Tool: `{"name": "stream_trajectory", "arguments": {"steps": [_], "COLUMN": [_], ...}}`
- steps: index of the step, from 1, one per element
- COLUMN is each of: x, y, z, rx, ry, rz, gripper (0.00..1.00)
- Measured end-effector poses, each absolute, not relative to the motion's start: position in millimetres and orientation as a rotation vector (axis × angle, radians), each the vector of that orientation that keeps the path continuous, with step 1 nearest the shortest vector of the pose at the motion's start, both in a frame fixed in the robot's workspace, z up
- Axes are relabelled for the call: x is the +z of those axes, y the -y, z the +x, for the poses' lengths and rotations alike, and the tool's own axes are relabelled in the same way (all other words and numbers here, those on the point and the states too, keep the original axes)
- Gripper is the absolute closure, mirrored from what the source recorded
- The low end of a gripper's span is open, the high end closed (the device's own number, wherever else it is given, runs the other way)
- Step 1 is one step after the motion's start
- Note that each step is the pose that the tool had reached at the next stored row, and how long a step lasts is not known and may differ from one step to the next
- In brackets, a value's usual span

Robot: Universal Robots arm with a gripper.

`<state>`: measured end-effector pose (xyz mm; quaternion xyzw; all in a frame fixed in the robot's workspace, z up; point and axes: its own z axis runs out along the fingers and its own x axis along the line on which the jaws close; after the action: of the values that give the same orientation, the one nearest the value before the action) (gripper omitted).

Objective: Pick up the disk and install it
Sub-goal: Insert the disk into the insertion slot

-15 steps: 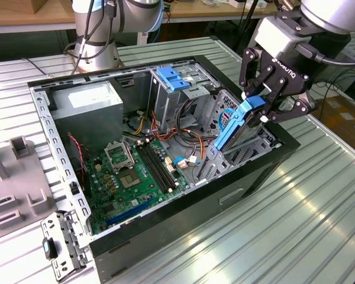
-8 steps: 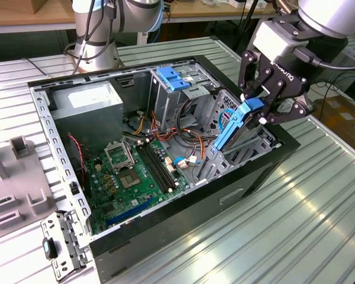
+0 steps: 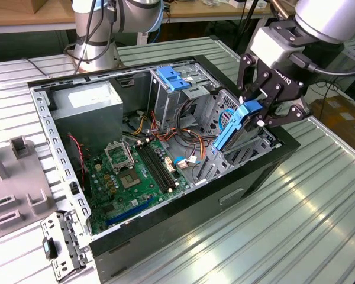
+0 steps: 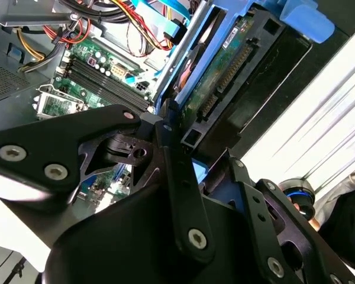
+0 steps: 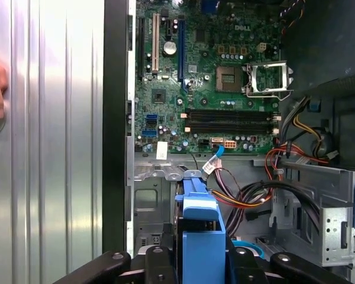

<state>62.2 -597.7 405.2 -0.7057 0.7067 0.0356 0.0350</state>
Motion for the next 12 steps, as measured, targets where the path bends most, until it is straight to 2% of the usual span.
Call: {"name": "stream_trajectory", "arguments": {"steps": [12], "x": [400.4], "y": [597.7], "z": [62.2], "rx": [0.109], "ry": [-2.172], "rz": [-2.169], "gripper": [0.63]}}
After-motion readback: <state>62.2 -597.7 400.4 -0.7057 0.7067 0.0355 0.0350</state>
